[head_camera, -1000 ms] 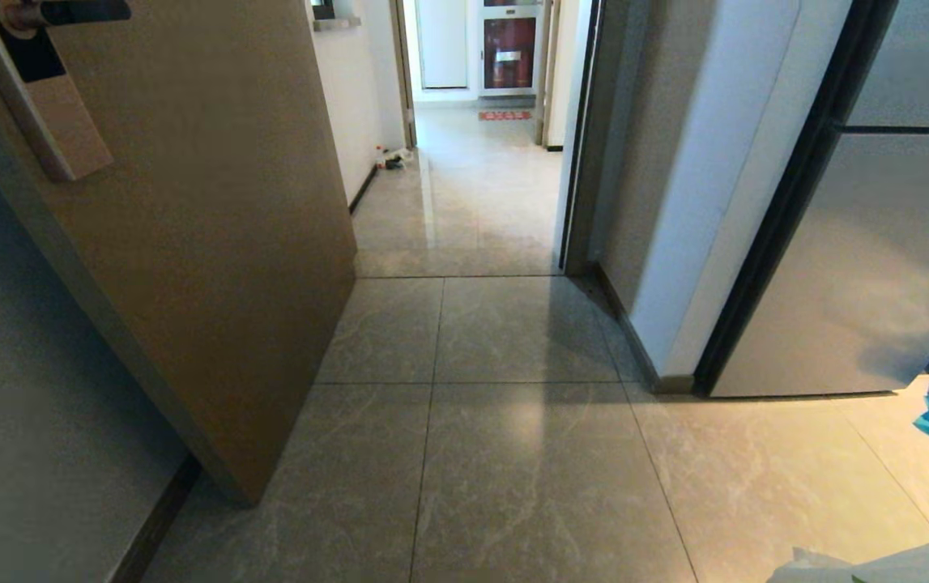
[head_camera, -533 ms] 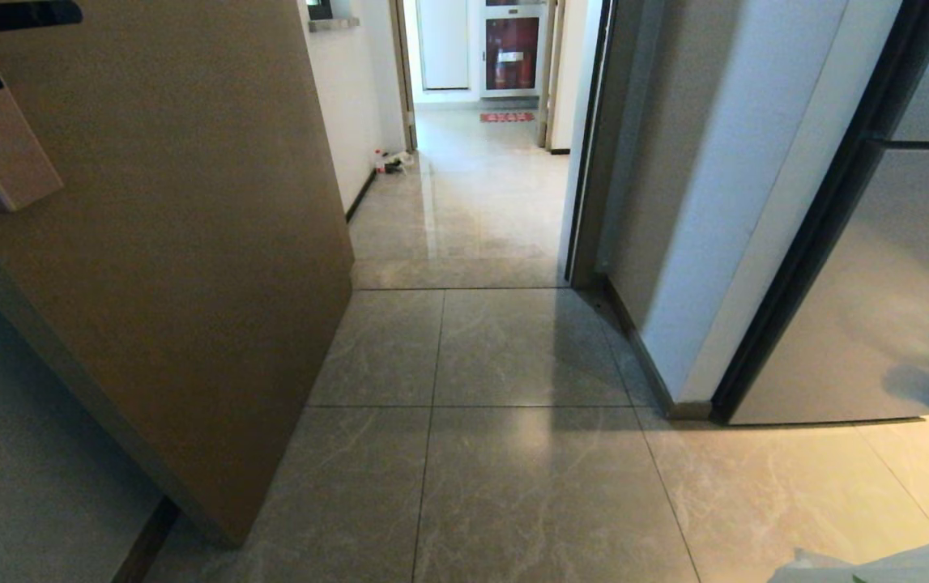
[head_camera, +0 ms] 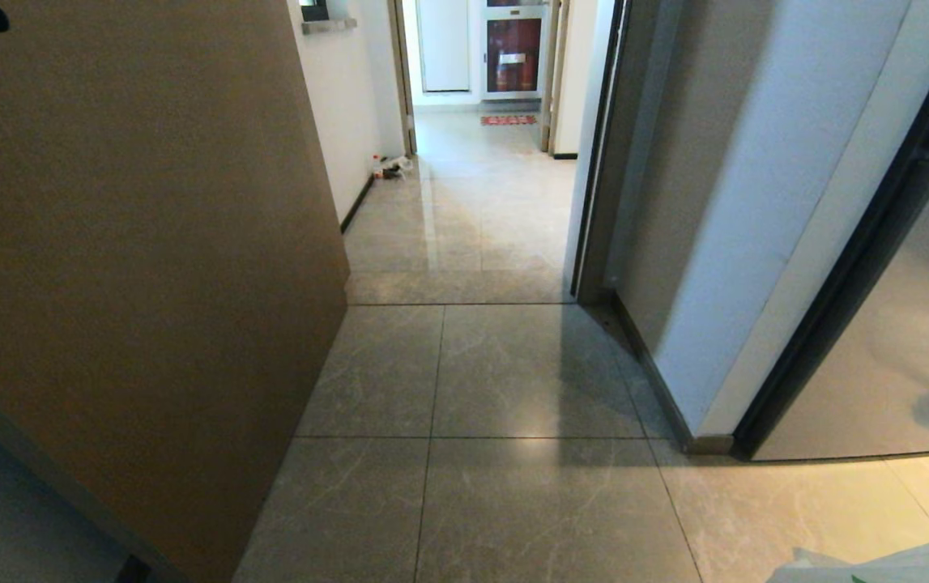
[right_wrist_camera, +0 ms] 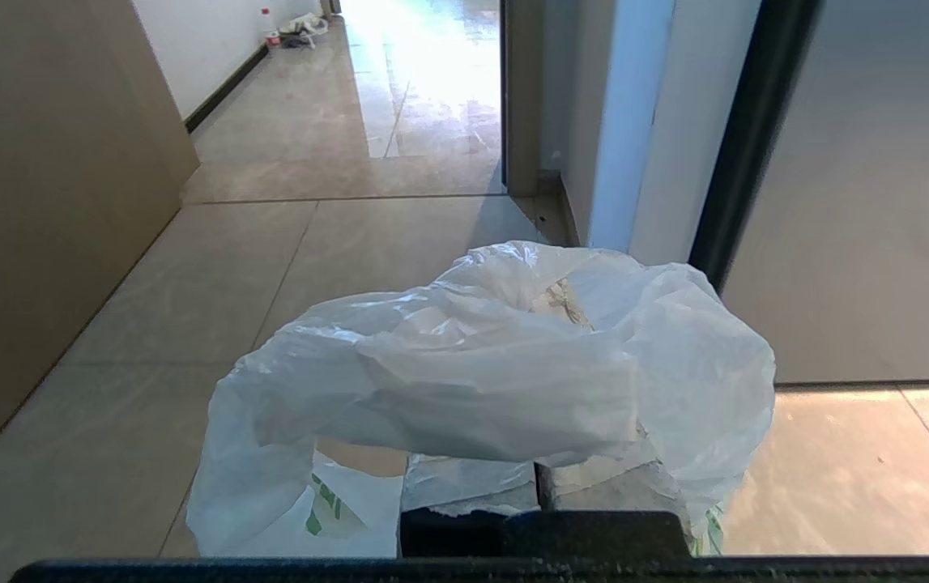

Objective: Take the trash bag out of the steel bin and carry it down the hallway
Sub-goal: Put the trash bag at the door

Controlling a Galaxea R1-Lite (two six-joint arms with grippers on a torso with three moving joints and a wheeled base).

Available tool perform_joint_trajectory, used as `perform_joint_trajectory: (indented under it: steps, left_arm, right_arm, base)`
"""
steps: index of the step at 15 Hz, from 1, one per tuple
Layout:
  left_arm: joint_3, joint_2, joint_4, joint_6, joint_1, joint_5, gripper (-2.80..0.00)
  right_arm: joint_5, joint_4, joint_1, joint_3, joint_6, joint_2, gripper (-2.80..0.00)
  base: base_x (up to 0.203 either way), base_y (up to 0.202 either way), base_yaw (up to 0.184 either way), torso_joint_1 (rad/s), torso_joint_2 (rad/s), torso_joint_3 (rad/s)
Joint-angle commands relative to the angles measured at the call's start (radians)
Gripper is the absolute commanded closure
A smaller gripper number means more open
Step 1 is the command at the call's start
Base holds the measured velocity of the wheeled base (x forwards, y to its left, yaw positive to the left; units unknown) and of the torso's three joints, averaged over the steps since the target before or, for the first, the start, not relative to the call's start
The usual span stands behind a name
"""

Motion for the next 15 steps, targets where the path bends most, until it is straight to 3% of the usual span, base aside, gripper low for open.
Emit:
perform_joint_trajectory:
  steps: [1, 15]
  left_arm:
    - [0.002, 0.000, 0.000, 0.000, 0.000, 0.001, 0.00]
    - [0.002, 0.000, -0.001, 0.000, 0.000, 0.001, 0.00]
  right_arm:
    - [0.000, -0.001, 0.000, 0.040, 0.000, 0.001, 0.00]
    - [0.000, -0.001, 0.000, 0.040, -0.001, 0.001, 0.00]
  base:
    - [0.191, 0.000, 0.002, -0.001, 0.00, -0.001]
    - [0.193, 0.000, 0.000, 0.002, 0.00, 0.004]
